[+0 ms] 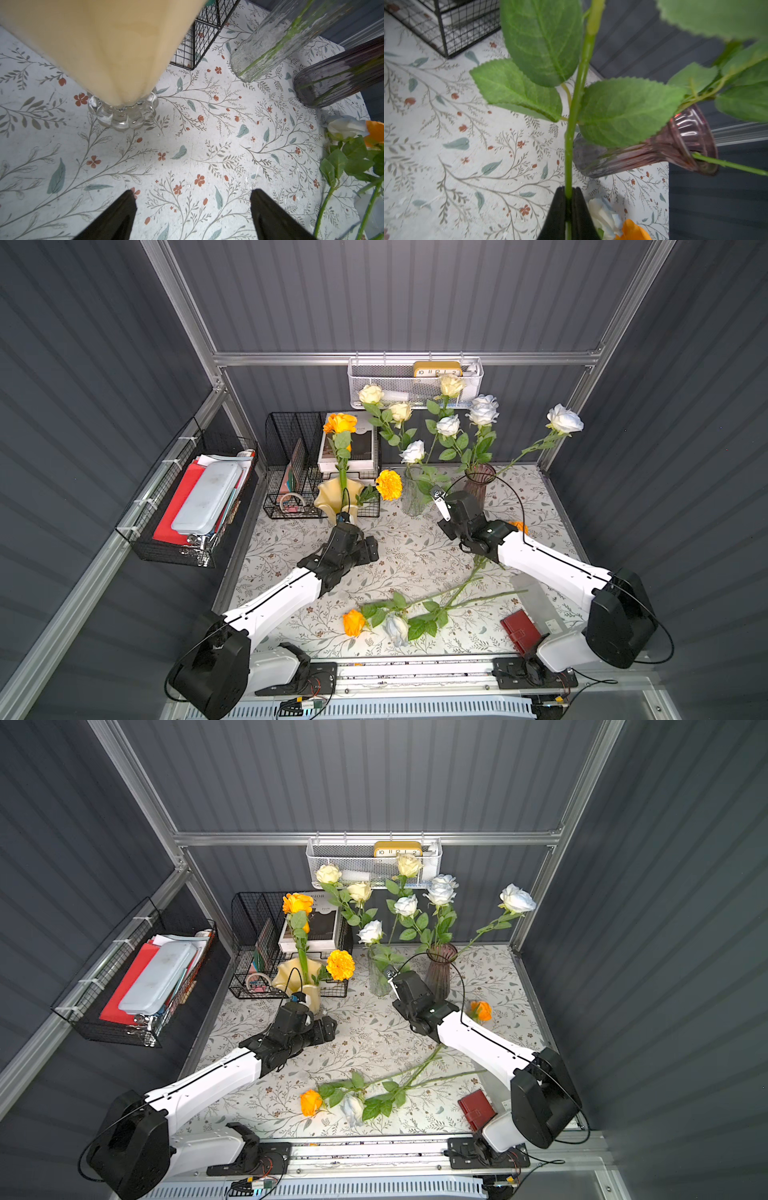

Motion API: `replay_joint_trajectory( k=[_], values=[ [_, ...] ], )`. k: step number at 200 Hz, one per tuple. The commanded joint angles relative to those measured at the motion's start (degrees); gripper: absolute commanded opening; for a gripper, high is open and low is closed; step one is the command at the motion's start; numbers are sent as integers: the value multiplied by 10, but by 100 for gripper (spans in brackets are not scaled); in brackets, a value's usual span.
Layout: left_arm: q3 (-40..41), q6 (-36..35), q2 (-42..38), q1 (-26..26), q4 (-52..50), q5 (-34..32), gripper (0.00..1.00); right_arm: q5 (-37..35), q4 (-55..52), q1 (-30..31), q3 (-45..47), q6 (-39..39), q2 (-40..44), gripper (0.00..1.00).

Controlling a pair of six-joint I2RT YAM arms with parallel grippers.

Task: Arrange the flowers in different vases according to their colors
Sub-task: Pick up the flower at the center of the board, then insert the flower into the vase.

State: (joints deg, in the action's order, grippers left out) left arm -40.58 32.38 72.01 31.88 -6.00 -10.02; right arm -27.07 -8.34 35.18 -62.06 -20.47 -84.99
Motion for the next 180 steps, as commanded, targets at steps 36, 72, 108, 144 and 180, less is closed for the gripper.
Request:
replay_joint_trajectory(
  k=[36, 72, 108, 144, 180],
  values=[
    [5, -14, 8, -3, 2, 3, 90, -9, 216, -6, 56, 25, 32, 0],
    [4, -14, 16, -3, 2, 4, 90, -7, 364, -12, 67, 4, 26, 0],
    [4, -15, 19, -3, 2, 4, 89, 5, 417, -18, 37, 9, -1, 0],
    [4, -15, 23, -4, 2, 3, 90, 32, 453, -18, 30, 54, 21, 0],
    [2, -15, 32, -3, 3, 6, 89, 61, 446, -18, -2, 79, 62, 0]
  ],
)
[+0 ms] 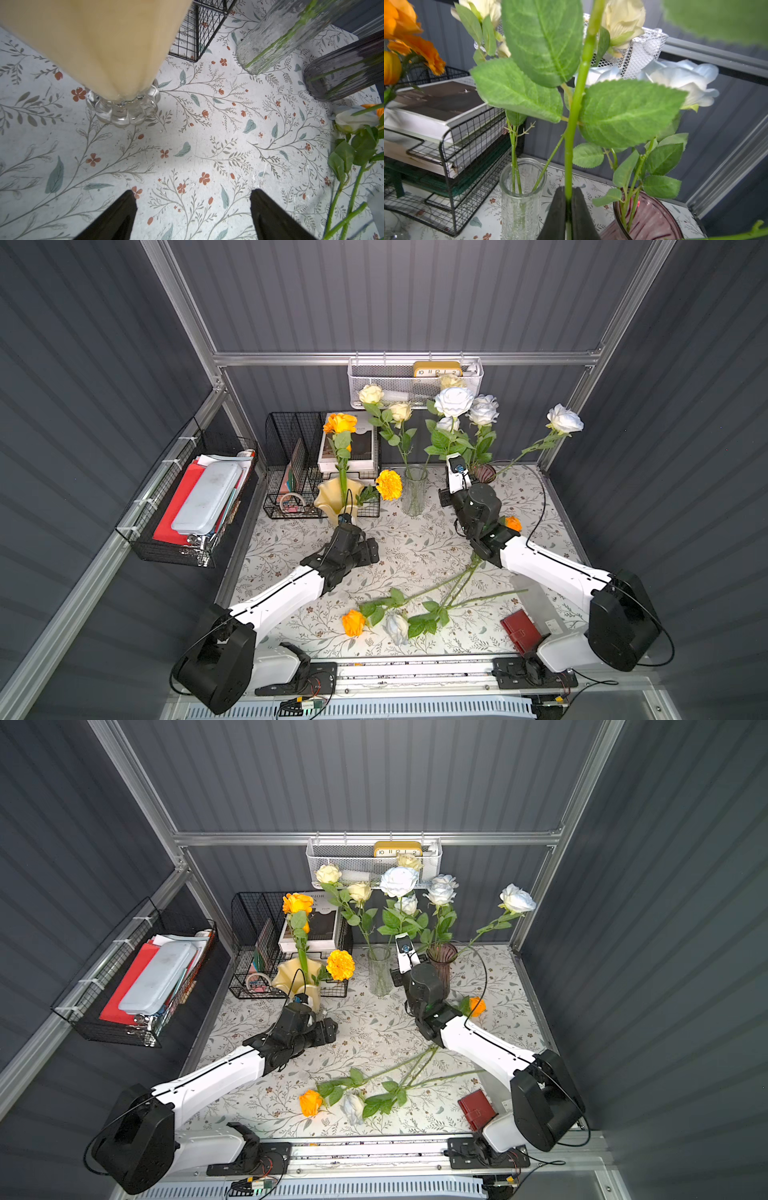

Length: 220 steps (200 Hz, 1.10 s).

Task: Arrange the flowers in different vases according to their colors
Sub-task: Insert the flower into the vase.

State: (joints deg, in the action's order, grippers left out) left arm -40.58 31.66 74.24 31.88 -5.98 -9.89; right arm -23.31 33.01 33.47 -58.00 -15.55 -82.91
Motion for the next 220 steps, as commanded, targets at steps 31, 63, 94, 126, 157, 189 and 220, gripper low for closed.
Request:
replay_joint_trajectory(
  k=[31, 63, 94, 126, 157, 189, 220],
  values=[
    [1, -7, 15, -3, 6, 7, 89, 25, 8, -2, -83, 24, 63, 0],
    [4, -6, 17, -4, 9, 9, 90, 28, -12, -30, -133, 17, 71, 0],
    [4, -6, 19, -3, 12, 11, 90, 35, -24, -65, -186, 0, 47, 0],
    [8, -5, 17, -3, 14, 12, 90, 48, -42, -104, -213, 23, 14, 0],
    [12, -3, 20, -3, 20, 12, 90, 50, -21, -128, -188, 40, -15, 0],
    [18, -1, 25, -4, 26, 14, 90, 66, 36, -150, -140, 57, -49, 1],
    [19, 1, 17, -5, 26, 12, 90, 68, 37, -153, -108, 70, -52, 28]
  ],
)
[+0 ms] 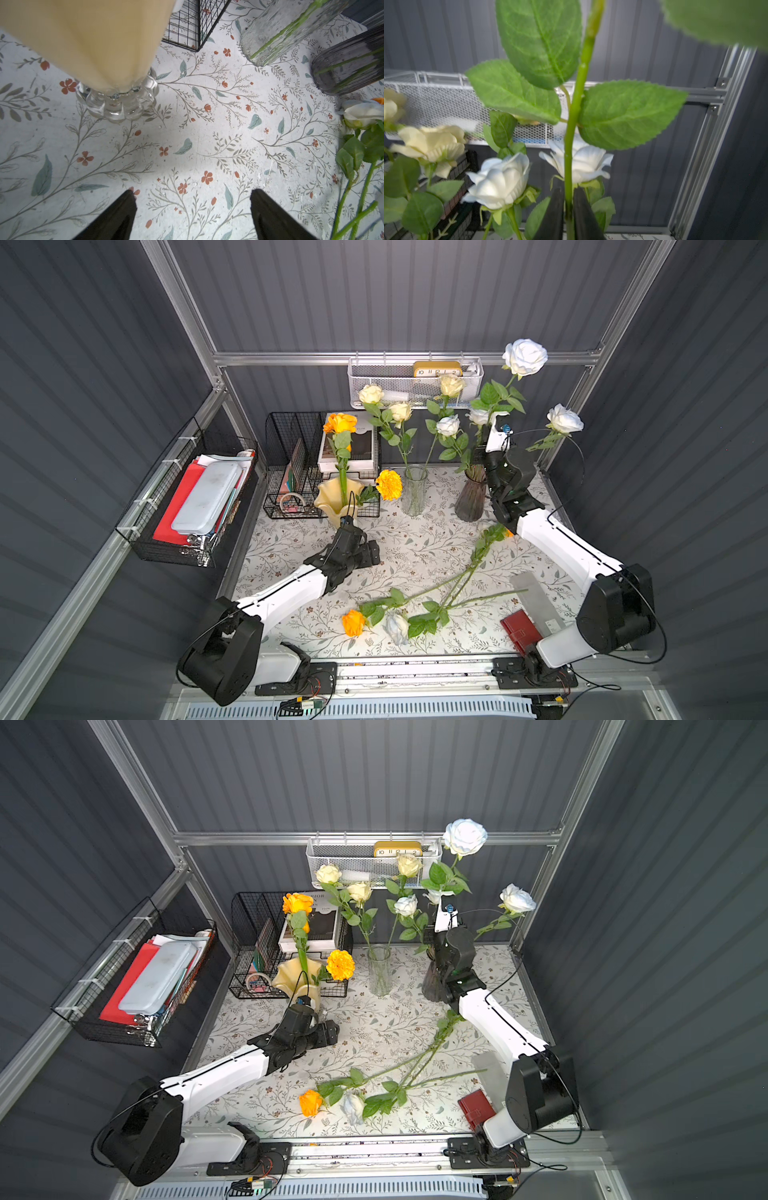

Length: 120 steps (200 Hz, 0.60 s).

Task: Arrange the flowers in different vases according to their colors
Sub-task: Insert the flower into the vase.

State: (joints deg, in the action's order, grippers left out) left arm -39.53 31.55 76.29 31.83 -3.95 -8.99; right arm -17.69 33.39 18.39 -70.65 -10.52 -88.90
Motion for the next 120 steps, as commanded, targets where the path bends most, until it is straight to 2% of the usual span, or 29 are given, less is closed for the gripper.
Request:
replay_joint_trajectory(
  k=[1, 29, 57, 101, 120],
  values=[
    [9, 1, -3, -4, 5, 3, 90, 12, 34, -2, 19, 20, 8, 29],
    [11, 2, -14, -5, 4, 3, 91, 2, 15, -2, 52, 21, 39, 45],
    [11, 0, -17, -5, 3, 4, 90, -8, -59, 1, 72, 42, 94, 50],
    [9, -2, -25, -6, 2, -1, 91, 126, -277, 19, 119, 109, 210, 52],
    [7, -3, -24, -7, 1, 0, 90, 184, -355, 43, 140, 130, 230, 53]
  ],
)
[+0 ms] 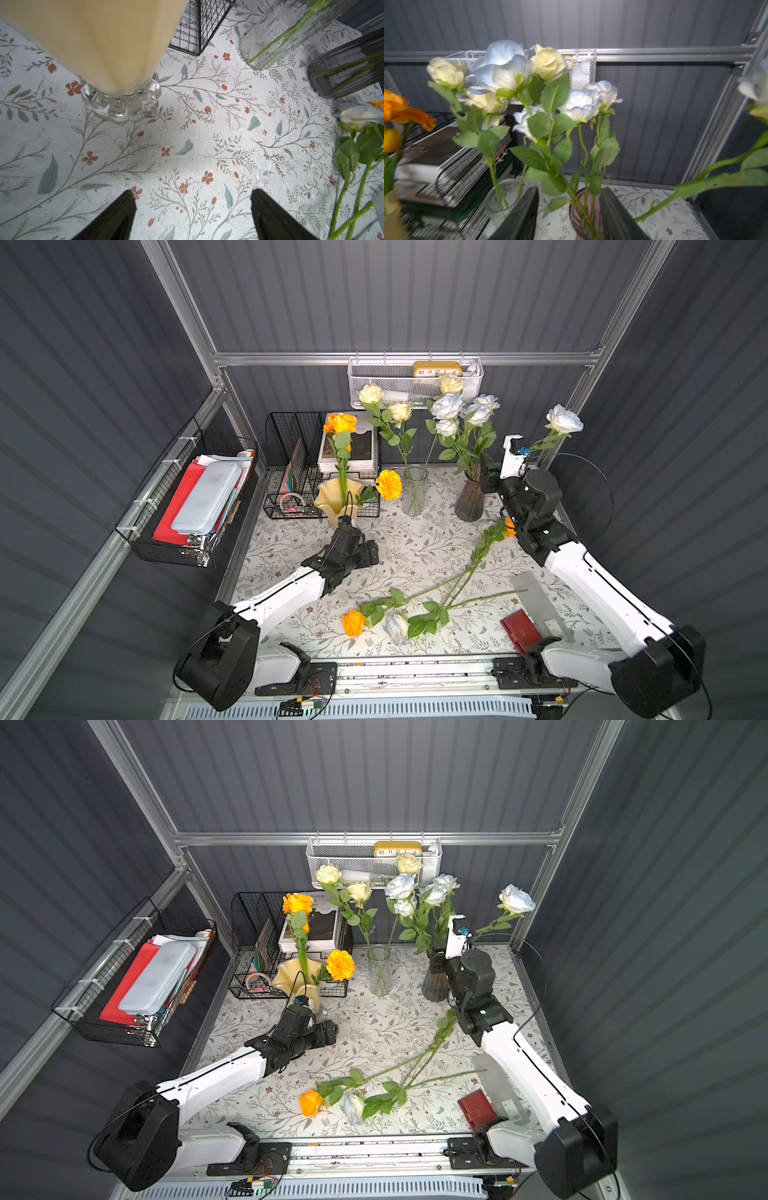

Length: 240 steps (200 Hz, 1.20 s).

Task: Arrange the flowers in different vases according to their colors
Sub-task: Insert the flower into the vase, then pick up the flower at the center of the board.

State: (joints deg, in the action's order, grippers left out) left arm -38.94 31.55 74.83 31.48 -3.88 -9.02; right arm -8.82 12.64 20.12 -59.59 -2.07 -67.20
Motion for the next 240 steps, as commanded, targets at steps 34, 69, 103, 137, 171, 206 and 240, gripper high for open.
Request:
replay_joint_trajectory(
  k=[34, 69, 103, 137, 171, 206, 240],
  values=[
    [-5, -8, -16, -3, 5, 12, 90, 114, -264, 88, 52, 131, 6, 54],
    [-7, -29, -27, -3, 30, 45, 91, 115, -321, 118, 91, 184, 20, 54],
    [-4, -21, -28, -3, 33, 41, 91, 161, -459, 182, 31, 84, -39, 55],
    [-2, -4, -23, -3, 35, 35, 91, 118, -571, 254, -38, -28, -144, 54],
    [-2, -5, -25, -3, 25, 27, 91, 84, -579, 289, -58, -129, -212, 52],
    [5, -11, -39, -3, 19, 15, 91, 98, -575, 297, -79, -183, -238, 52],
    [13, -10, -40, -3, 21, 10, 91, 86, -593, 316, -98, -205, -285, 52]
  ],
)
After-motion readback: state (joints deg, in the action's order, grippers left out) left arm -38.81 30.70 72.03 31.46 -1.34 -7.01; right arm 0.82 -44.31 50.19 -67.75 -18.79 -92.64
